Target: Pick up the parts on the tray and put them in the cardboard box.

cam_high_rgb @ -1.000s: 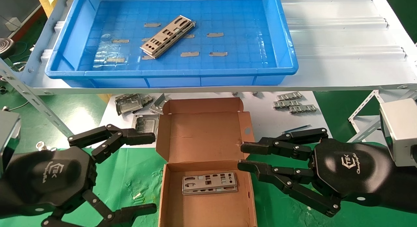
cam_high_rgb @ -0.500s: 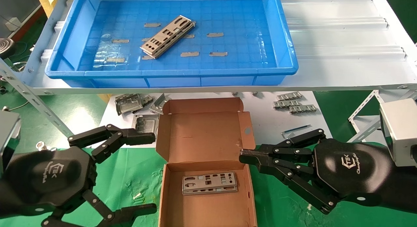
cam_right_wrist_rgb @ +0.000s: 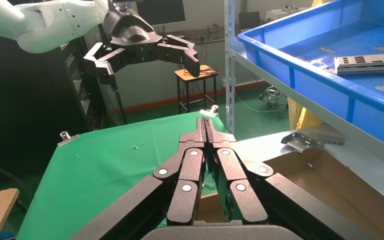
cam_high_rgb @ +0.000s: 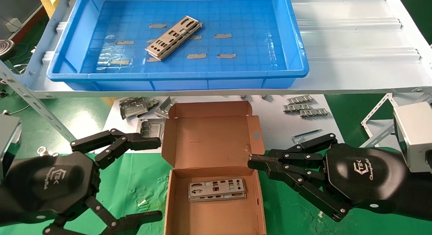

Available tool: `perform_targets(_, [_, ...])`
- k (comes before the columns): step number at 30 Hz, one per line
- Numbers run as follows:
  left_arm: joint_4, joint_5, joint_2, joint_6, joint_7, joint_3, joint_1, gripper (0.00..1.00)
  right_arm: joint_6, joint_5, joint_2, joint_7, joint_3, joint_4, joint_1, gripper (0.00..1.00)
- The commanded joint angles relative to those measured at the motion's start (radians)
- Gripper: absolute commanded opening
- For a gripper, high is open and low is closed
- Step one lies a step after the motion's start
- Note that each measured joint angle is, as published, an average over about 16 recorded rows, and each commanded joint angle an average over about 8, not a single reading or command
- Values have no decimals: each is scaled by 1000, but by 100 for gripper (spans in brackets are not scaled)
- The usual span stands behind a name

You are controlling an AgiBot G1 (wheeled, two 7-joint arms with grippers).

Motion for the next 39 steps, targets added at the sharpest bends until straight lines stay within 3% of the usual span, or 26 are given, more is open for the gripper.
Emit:
perform_targets(1, [0,0,0,0,0,0,0,100,0,0,0,0,0,0,0,0])
perform_targets(14, [0,0,1,-2,-1,0,-3,100,0,0,0,0,0,0,0,0])
perform_targets(20, [10,10,23,-28,-11,-3,-63,100,0,0,0,0,0,0,0,0])
perform_targets(25, [50,63,72,-86,-38,13,-182,100,0,0,0,0,0,0,0,0])
perform_targets(29, [139,170,141,-150,-81,62,-322,100,0,0,0,0,0,0,0,0])
perform_targets(39, [566,515,410,-297,-132,242,-719,100,0,0,0,0,0,0,0,0])
